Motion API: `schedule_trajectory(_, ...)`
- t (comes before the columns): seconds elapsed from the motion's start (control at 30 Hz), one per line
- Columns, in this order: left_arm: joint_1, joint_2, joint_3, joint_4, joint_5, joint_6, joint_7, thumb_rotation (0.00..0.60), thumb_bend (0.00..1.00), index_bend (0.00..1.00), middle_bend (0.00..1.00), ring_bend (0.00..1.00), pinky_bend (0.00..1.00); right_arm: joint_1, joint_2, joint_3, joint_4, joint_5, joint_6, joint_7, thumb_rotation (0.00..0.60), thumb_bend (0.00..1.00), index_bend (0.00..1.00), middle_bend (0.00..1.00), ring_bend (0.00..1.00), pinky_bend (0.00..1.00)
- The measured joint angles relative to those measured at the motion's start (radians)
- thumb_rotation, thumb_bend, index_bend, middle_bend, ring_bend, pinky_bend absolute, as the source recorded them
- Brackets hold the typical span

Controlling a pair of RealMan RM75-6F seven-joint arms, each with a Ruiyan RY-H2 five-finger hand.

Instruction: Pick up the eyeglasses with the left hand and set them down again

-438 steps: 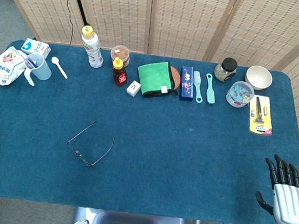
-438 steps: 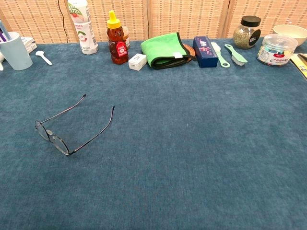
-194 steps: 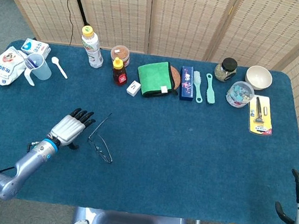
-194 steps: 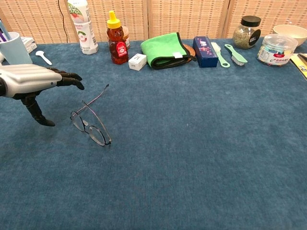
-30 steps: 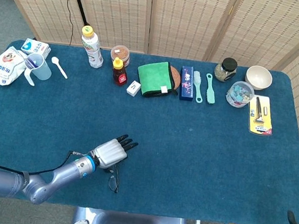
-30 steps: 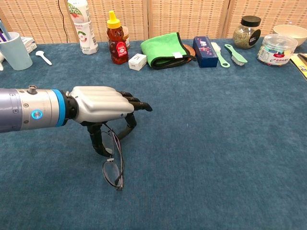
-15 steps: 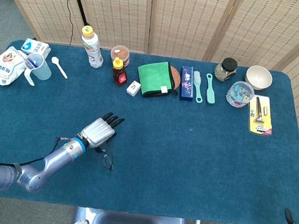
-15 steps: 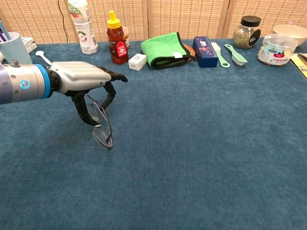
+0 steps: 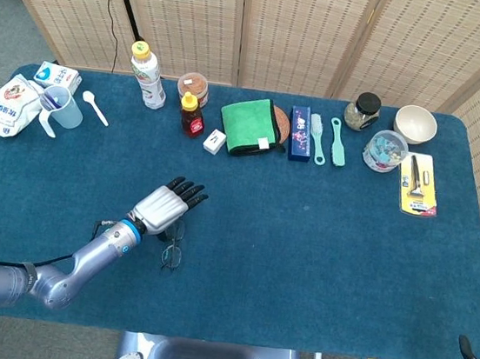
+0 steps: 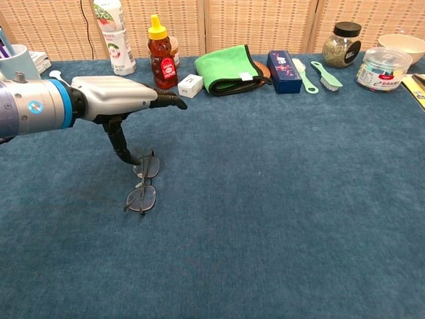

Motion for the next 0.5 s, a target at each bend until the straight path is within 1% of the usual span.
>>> schedule_trajectory(0.17, 0.038, 0.082, 0.01, -0.076, 0.029, 0.047, -0.014, 0.554, 0.15, 0.02, 0.0, 0.0, 0.0, 0.01, -0.003, 0.005, 0.008, -0.001, -0.009, 0.009, 0.6, 0.3, 0.08, 0.0, 0.0, 0.09)
schedule_trajectory(0.27, 0.08, 0.143, 0.023, -0.129, 0.053, 0.1, -0.028, 0.554, 0.15, 0.02, 0.0, 0.0, 0.0, 0.018, -0.003, 0.01, 0.011, -0.001, -0.017, 0.01, 0.6, 0.3, 0.08, 0.0, 0.0, 0.09)
schedule_trajectory(0.5, 0.215, 0.295, 0.068, -0.244, 0.134, 0.247, -0.087, 0.556, 0.15, 0.03, 0.0, 0.0, 0.0, 0.041, -0.009, 0.022, 0.016, 0.001, -0.037, 0.005, 0.6, 0.3, 0.09, 0.0, 0.0, 0.09)
